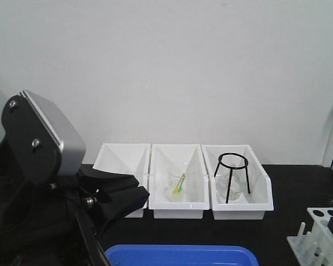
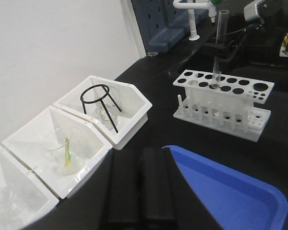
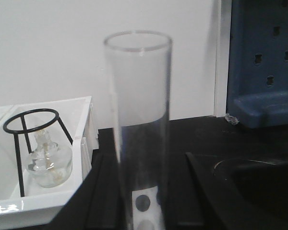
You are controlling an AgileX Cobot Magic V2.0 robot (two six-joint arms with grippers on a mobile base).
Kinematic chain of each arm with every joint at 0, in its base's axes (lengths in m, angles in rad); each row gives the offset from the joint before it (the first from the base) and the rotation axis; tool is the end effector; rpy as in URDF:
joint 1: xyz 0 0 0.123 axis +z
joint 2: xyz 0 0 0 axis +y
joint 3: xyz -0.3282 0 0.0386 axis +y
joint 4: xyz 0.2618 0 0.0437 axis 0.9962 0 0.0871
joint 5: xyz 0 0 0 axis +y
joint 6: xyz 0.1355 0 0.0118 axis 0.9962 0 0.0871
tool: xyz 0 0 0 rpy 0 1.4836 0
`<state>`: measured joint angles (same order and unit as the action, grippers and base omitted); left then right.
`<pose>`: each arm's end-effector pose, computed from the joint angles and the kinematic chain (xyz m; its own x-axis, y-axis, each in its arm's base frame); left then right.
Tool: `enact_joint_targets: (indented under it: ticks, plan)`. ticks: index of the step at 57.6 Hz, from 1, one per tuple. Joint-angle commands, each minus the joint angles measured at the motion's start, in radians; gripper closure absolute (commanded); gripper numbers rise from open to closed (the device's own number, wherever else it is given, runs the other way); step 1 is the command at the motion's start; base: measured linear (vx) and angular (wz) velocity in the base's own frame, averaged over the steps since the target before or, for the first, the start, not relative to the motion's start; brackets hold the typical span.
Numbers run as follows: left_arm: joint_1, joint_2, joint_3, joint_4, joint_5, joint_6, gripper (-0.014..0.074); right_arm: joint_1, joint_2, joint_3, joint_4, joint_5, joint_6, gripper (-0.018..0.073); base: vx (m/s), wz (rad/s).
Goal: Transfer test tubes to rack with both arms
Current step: 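Carry the tube over the white rack and lower it into a hole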
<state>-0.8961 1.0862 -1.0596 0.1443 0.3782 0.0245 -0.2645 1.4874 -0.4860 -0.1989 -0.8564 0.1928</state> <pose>0.1764 -0.2089 0.4261 -0.0723 0.3430 -0.9365 0.7693 0.6168 0.1665 0.3173 -0.0649 0.2472 -0.0581 0.0787 -0.9952 0.1185 0.9904 0.0714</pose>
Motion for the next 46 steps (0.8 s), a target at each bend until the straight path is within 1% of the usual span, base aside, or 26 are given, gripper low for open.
enact_joint_targets:
  ticks: [1, 12, 25, 46]
  plan:
    - [0.002, -0.020, -0.035, 0.002, -0.072, -0.010, 0.0614, -0.007, -0.012, -0.027, -0.005, -0.111, -0.031, 0.0566, 0.00, 0.00]
    - [0.002, -0.020, -0.035, 0.001, -0.072, -0.010, 0.0614, -0.007, 0.029, -0.035, -0.003, -0.149, -0.032, 0.0566, 0.00, 0.00]
    - [0.002, -0.020, -0.035, 0.001, -0.072, -0.010, 0.0614, -0.007, 0.086, -0.034, 0.006, -0.149, -0.052, 0.0566, 0.00, 0.00]
    - [0.002, -0.020, -0.035, 0.001, -0.076, -0.010, 0.0614, -0.007, 0.205, -0.034, 0.014, -0.160, -0.052, 0.0566, 0.00, 0.00]
